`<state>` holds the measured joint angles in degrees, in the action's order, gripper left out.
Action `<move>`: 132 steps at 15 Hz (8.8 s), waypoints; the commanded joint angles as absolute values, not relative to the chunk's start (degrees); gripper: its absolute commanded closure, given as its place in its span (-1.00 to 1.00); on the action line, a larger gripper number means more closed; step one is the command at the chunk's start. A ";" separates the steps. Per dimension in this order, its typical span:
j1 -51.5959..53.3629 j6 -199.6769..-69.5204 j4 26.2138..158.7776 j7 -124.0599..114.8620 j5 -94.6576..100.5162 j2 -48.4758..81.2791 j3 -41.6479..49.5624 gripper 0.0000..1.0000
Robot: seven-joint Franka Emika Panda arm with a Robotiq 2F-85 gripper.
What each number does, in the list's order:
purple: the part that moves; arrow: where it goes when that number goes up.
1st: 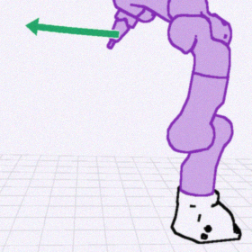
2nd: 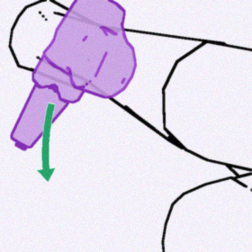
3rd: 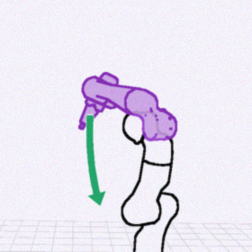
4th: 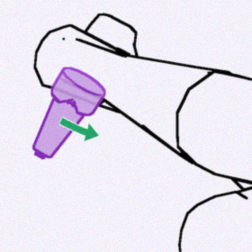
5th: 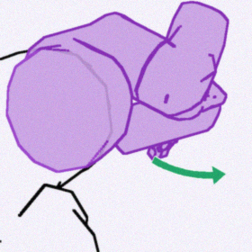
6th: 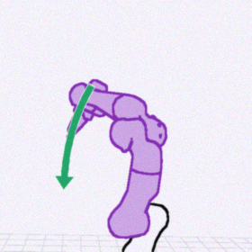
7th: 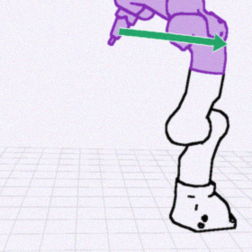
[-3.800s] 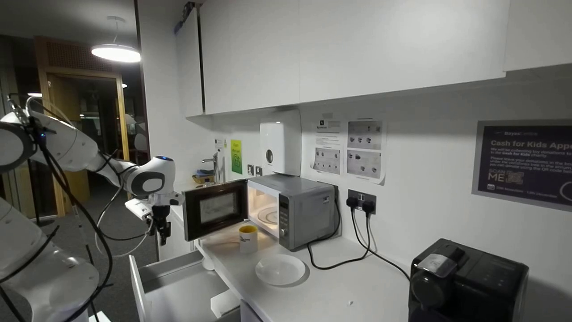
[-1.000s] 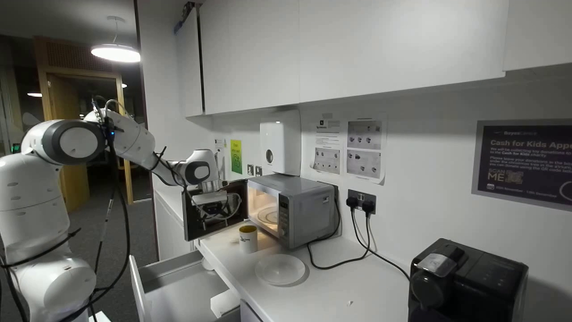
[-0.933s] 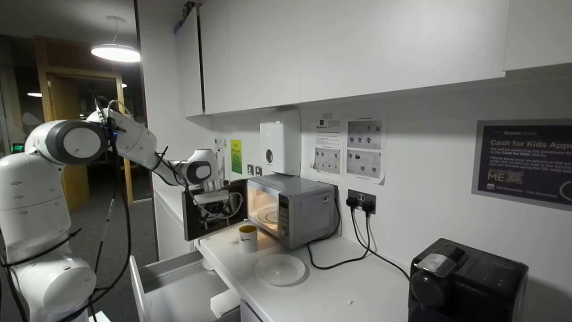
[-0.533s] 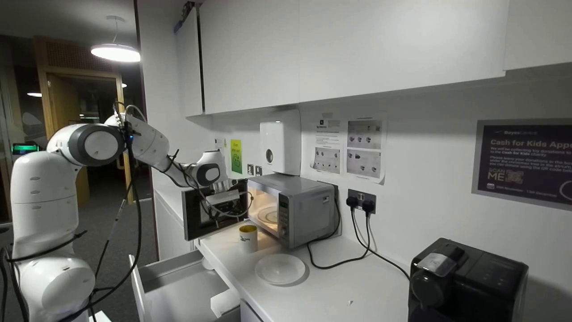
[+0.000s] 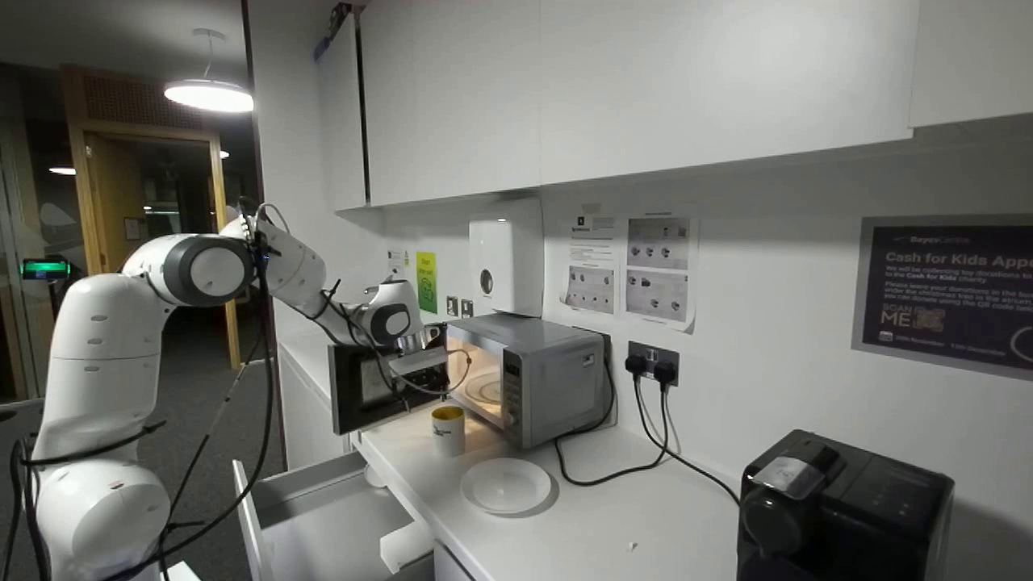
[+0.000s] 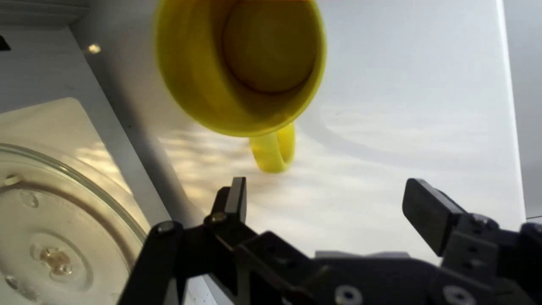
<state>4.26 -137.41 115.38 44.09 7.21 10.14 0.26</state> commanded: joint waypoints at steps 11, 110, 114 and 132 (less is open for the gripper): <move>2.68 -137.32 111.62 46.01 11.67 13.27 -2.12 -1.00; 1.77 -126.28 153.33 -8.10 9.87 -35.16 -5.02 -1.00; 0.42 -132.97 156.81 -4.69 10.14 -35.83 -2.68 -1.00; -3.37 -145.28 158.54 -4.38 10.63 -32.30 -1.54 -1.00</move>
<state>-1.73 -141.18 158.08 -4.06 9.59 -33.47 -0.39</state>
